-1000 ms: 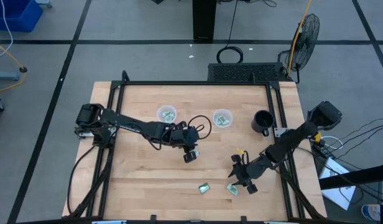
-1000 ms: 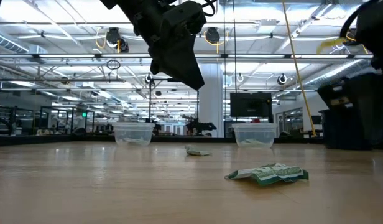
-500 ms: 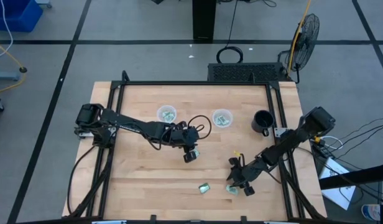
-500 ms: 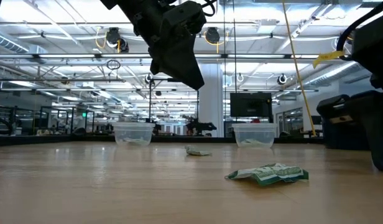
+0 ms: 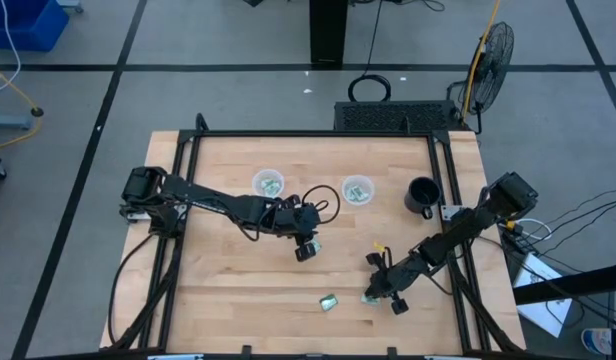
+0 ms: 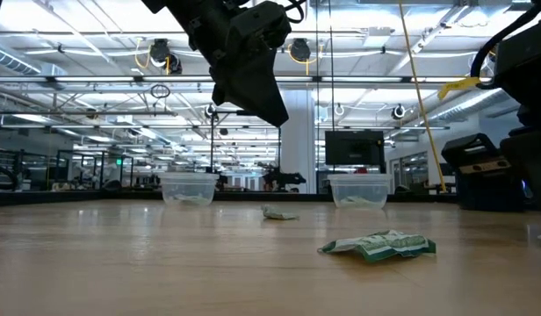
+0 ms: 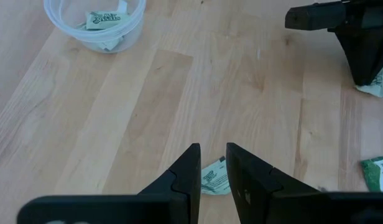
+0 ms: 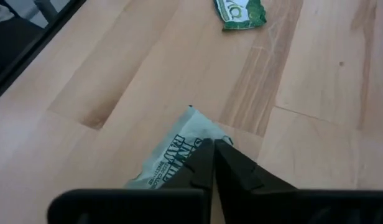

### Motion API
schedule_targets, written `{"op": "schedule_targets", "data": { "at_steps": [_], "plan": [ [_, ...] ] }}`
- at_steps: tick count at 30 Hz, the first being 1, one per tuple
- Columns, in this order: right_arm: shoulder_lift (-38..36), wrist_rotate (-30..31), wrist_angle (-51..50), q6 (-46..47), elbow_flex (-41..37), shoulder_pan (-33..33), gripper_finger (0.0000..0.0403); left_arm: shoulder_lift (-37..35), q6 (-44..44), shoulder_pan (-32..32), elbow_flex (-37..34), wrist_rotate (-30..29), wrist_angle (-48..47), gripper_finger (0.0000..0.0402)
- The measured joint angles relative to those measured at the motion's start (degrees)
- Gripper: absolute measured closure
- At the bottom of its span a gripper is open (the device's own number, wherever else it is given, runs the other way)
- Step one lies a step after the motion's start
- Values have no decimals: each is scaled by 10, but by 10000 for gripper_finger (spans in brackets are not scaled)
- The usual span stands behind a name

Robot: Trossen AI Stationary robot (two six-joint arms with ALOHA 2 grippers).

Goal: Pick and place items into bin
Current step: Put the truvia packet into the right transparent bin

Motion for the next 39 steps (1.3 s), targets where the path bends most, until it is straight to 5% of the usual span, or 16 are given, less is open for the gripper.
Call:
{"op": "schedule_targets", "data": {
  "at_steps": [12,25,29,39],
  "plan": [
    [-141,13,-52,-87,-2,-32,402,0,0,0,0,0,0,321],
    [-343,350,-177,-216,-2,-206,403,0,10,0,0,0,3,321],
    [-352,332,-175,-240,-2,-293,403,0,9,0,0,0,4,321],
    [-321,131,-175,-240,-2,-481,403,0,14,0,0,0,16,321]
  ]
}}
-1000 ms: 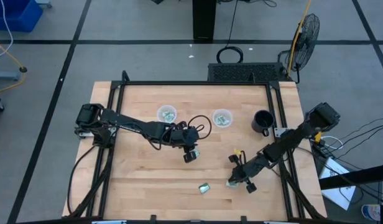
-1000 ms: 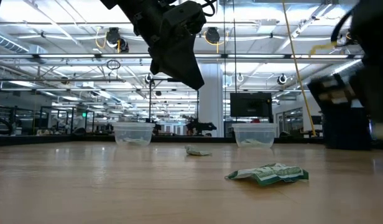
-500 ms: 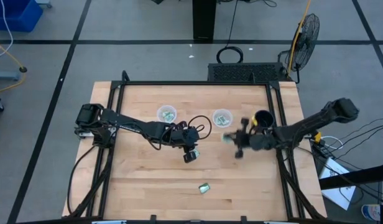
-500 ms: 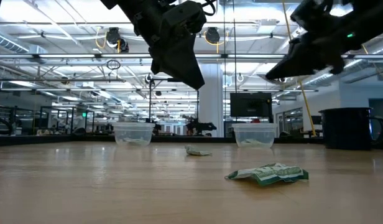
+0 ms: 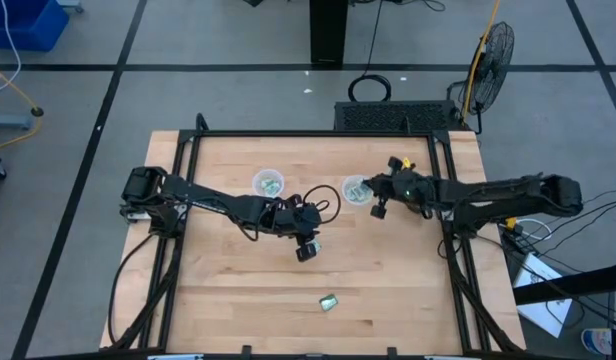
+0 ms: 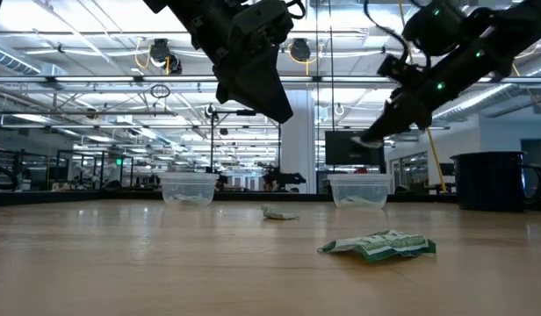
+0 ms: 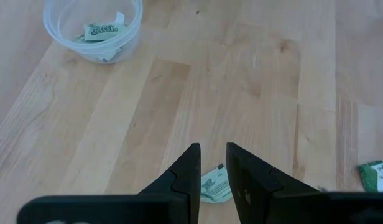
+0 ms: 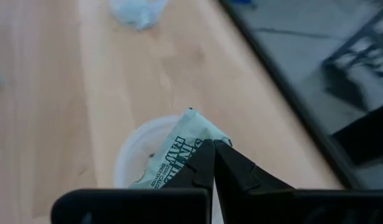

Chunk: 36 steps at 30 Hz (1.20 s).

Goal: Pick and place items into bin
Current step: Put the truvia packet into the right transparent bin

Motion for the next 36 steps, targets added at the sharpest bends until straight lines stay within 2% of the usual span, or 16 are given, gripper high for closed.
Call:
{"op": "schedule_targets", "data": {
  "at_steps": [5,11,17,28,36],
  "plan": [
    [41,-89,0,-8,0,-46,403,0,1,0,0,0,0,321],
    [96,-108,32,-40,0,-65,403,0,1,0,0,0,0,321],
    [127,-160,73,-44,1,-79,403,0,1,0,0,0,-1,321],
    [172,-160,104,-46,1,-110,401,0,0,0,0,0,-1,321],
    [200,-162,101,-42,1,-107,372,0,0,0,0,0,-1,321]
  ]
}}
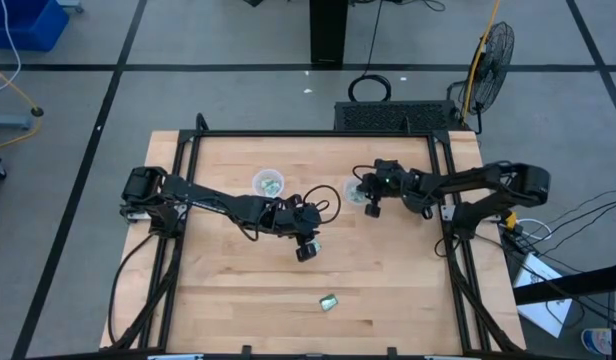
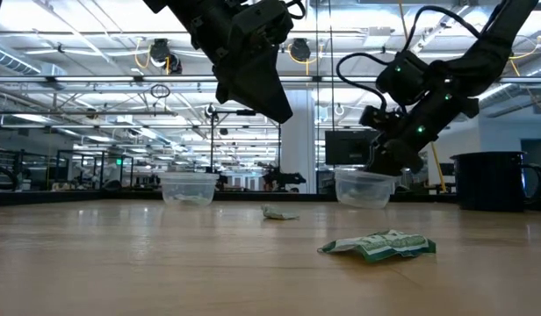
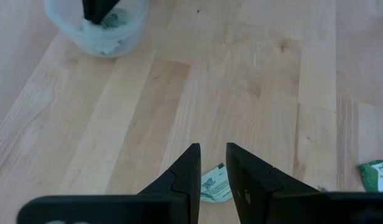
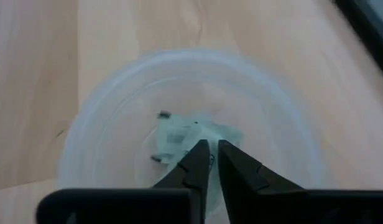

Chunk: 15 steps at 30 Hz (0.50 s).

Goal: Pick and place items into bin
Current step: Put the truvia packet into the right transparent bin, then put the stevia packet into the left transparent bin

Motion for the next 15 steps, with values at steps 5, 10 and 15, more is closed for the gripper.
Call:
{"op": "schedule_targets", "data": {
  "at_steps": [5,10,15],
  "plan": [
    [9,-1,-2,0,0,1,336,0,0,0,0,0,0,321],
    [0,0,7,-1,0,1,305,0,0,0,0,0,-3,321],
    [-24,0,13,-1,0,1,291,0,0,0,0,0,-6,321]
  ]
}}
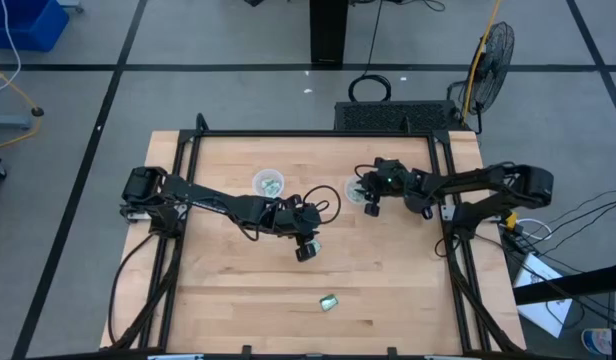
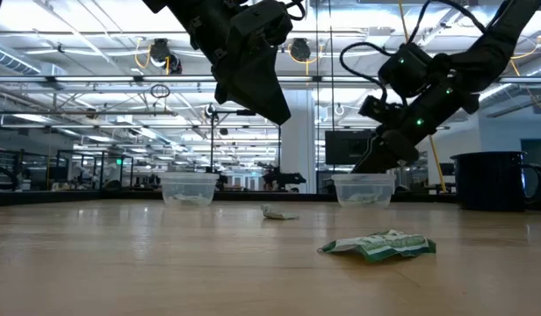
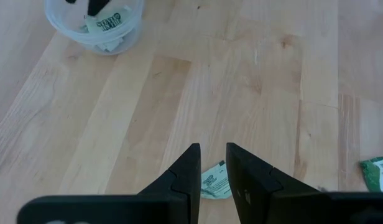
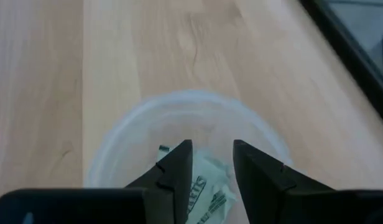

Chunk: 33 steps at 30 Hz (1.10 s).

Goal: Pick and place items into bin
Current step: Put the stevia packet into the left transparent bin

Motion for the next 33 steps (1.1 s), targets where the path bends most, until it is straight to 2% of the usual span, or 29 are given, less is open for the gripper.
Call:
{"op": "schedule_targets", "data": {
  "at_steps": [7,10,12,15,18,24,33],
  "plan": [
    [-73,0,-1,7,0,13,297,0,-4,0,0,-7,-22,321],
    [-118,-5,0,45,0,31,299,6,-26,0,0,-19,-38,321],
    [-144,-37,-1,94,0,45,300,15,-40,0,0,-19,-43,321],
    [-168,-117,-3,162,-4,69,300,40,-55,-4,0,-17,-26,321],
    [-181,-165,-3,181,-14,95,300,69,-82,-5,0,-15,-19,321],
    [-187,-164,3,180,-29,136,300,100,-137,-2,0,-16,-23,321],
    [-187,-163,18,181,-34,143,300,110,-153,-3,-1,-19,-25,321]
  ]
}}
